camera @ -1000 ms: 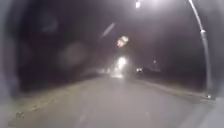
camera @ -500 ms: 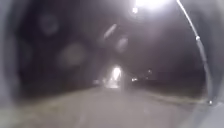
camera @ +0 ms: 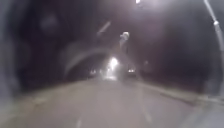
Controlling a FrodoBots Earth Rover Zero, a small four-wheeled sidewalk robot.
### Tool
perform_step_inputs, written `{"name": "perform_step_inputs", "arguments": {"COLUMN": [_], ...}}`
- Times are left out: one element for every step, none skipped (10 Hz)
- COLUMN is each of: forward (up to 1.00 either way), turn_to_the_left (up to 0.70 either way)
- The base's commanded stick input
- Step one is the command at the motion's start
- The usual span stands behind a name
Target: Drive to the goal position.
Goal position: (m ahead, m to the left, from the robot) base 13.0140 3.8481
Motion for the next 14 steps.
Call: {"name": "perform_step_inputs", "arguments": {"forward": [1.00,1.00,1.00,1.00,1.00,1.00,1.00,1.00,1.00,1.00,1.00,1.00,1.00,1.00], "turn_to_the_left": [-0.04,-0.03,-0.01,0.01,0.07,0.15,0.17,0.18,0.19,0.19,0.20,0.21,0.21,0.22]}}
